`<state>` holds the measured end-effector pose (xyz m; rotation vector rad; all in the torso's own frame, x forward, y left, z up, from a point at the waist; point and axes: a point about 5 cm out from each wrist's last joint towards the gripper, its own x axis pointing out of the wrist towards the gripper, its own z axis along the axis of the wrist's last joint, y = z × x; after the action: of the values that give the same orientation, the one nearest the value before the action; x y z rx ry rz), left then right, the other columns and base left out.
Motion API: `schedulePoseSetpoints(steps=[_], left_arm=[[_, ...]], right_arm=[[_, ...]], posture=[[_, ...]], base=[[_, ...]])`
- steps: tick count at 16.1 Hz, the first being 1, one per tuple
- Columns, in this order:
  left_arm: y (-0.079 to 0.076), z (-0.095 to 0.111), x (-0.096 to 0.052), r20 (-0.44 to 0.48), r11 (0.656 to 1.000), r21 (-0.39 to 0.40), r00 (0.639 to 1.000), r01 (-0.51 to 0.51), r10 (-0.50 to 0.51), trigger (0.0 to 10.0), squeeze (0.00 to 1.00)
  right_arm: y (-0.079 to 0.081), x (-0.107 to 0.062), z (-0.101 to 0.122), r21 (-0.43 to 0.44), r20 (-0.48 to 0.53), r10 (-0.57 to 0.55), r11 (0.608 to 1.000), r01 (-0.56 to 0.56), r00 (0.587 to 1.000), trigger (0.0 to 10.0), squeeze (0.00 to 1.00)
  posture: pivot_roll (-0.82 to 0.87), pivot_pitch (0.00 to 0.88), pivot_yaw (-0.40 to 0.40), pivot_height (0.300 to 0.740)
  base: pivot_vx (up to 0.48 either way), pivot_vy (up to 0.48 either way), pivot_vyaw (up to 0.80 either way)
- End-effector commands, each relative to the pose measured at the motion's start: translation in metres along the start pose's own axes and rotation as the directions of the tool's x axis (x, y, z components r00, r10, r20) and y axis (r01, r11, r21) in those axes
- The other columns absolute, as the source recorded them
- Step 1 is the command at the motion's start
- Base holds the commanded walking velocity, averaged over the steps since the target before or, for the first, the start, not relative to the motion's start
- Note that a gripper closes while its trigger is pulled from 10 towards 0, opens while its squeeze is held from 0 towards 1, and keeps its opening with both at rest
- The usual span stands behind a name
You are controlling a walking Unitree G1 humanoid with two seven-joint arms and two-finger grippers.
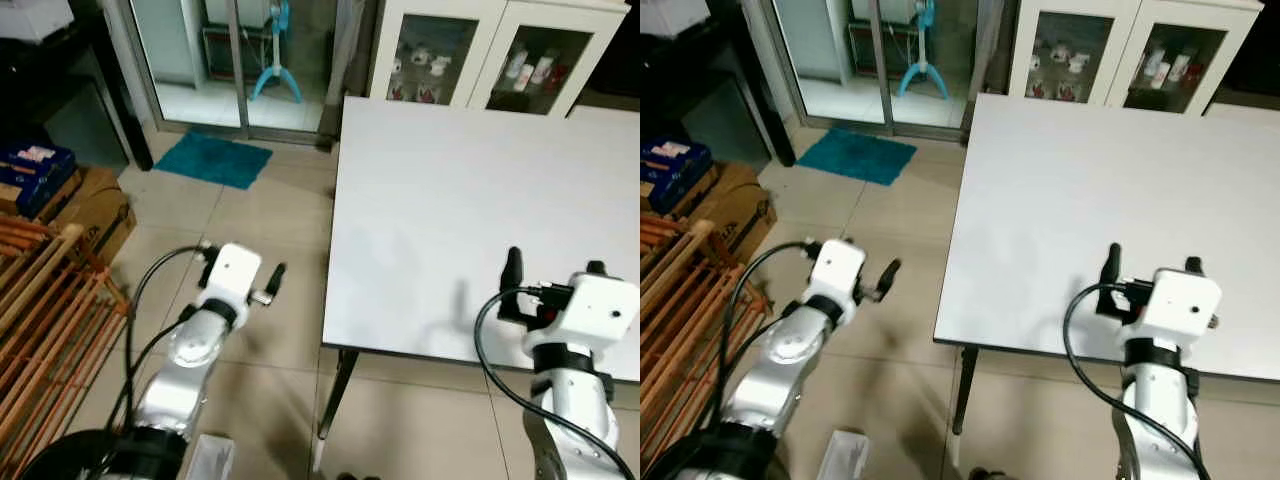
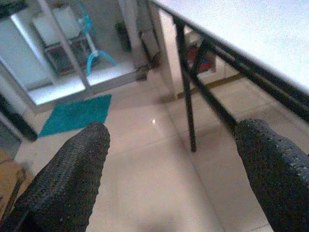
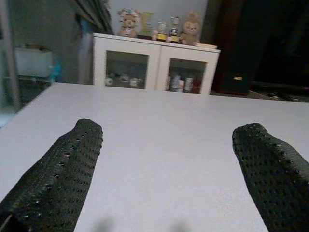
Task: Picking trash to rubbish bin
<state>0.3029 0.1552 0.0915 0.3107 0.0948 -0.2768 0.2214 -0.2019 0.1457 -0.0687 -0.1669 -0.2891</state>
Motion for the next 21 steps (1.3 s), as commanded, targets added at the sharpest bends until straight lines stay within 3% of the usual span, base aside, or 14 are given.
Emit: schedulePoseSetpoints(steps=[1, 6, 9, 14, 21], left_arm=[[0.001, -0.002, -0.002, -0.013, 1.0, -0.006, 1.0, 0.002, -0.002, 10.0, 0.0], [0.009, 0.006, -0.006, 0.002, 0.999, 0.036, 0.999, 0.033, -0.033, 10.0, 0.0], [-0.001, 0.018, -0.004, 0.039, 0.999, 0.002, 0.998, 0.042, -0.042, 10.0, 0.0], [-0.006, 0.02, -0.006, 0.043, 0.999, -0.009, 0.998, 0.052, -0.052, 10.0, 0.0], [-0.011, 0.02, -0.002, 0.034, 0.998, -0.019, 0.998, 0.055, -0.054, 10.0, 0.0]], right_arm=[[0.0, -0.001, 0.002, 0.0, -0.002, 0.003, 1.0, -0.003, 1.0, 10.0, 0.0], [0.0, -0.007, 0.0, 0.001, -0.027, 0.009, 1.0, -0.009, 1.0, 10.0, 0.0], [0.0, -0.011, -0.001, 0.007, -0.039, 0.0, 1.0, 0.001, 0.999, 10.0, 0.0], [0.001, -0.02, -0.002, 0.023, -0.06, -0.022, 0.999, 0.023, 0.998, 10.0, 0.0], [0.004, -0.019, 0.0, 0.02, -0.056, 0.005, 1.0, -0.004, 0.998, 10.0, 0.0]], posture=[[0.2, 0.079, -0.055, 0.74], [0.19, 0.087, -0.063, 0.74], [0.19, 0.089, -0.069, 0.74], [0.17, 0.092, -0.072, 0.74], [0.16, 0.09, -0.071, 0.74]], base=[[0.0, 0.0, 0.0], [0.0, 0.0, -0.12], [0.0, 0.0, -0.8], [0.0, 0.0, -0.6], [0.0, -0.416, 0.0]])
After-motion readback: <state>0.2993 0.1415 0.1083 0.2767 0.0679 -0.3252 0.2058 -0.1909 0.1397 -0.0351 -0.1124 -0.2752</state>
